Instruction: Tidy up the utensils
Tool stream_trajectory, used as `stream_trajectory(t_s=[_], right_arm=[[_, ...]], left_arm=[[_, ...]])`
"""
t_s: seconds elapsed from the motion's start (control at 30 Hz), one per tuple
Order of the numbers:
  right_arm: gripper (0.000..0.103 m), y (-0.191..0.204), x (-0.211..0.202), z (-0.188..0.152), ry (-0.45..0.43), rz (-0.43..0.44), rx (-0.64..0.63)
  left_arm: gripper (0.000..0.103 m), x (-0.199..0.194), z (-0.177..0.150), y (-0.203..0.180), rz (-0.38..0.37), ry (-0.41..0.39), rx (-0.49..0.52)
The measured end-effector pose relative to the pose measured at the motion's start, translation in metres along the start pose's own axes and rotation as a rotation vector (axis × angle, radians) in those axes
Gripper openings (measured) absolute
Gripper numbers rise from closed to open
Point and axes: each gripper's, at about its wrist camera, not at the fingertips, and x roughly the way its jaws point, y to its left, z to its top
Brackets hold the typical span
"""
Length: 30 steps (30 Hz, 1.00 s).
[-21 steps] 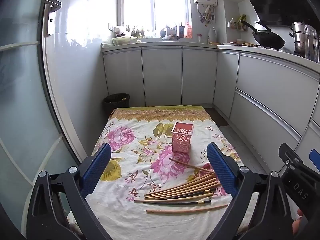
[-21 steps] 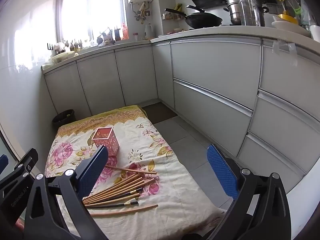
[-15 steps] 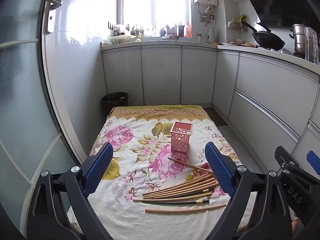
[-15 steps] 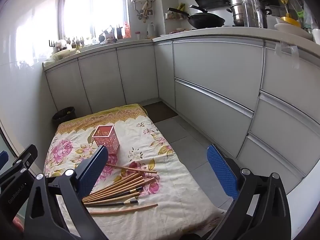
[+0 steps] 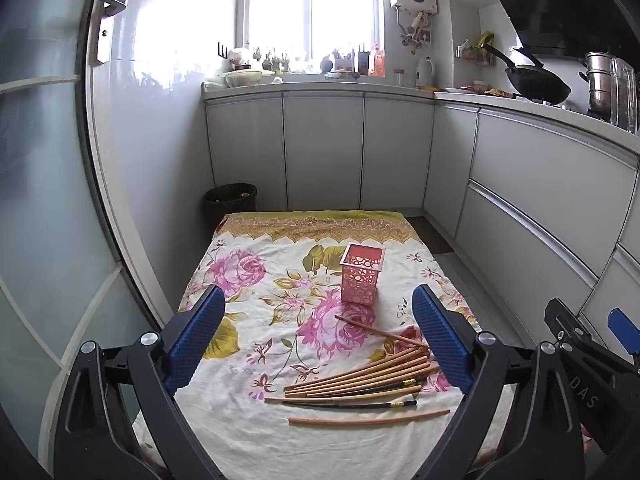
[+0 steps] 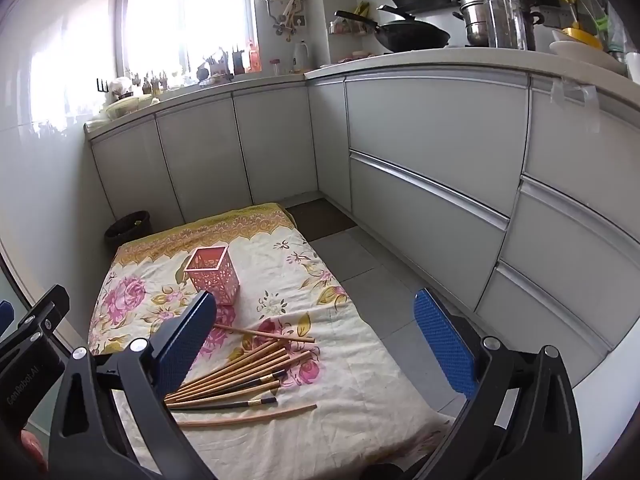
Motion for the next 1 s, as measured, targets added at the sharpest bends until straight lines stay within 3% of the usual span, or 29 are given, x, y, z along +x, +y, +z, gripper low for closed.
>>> stream_trajectory(t_s=[1.0], right_arm=[[0.096, 0.0018, 0.006, -0.0013, 0.027, 0.005, -0.006]], left_arm=[[0.094, 0.005, -0.0046, 0.0032, -0.008, 0.008, -0.001]])
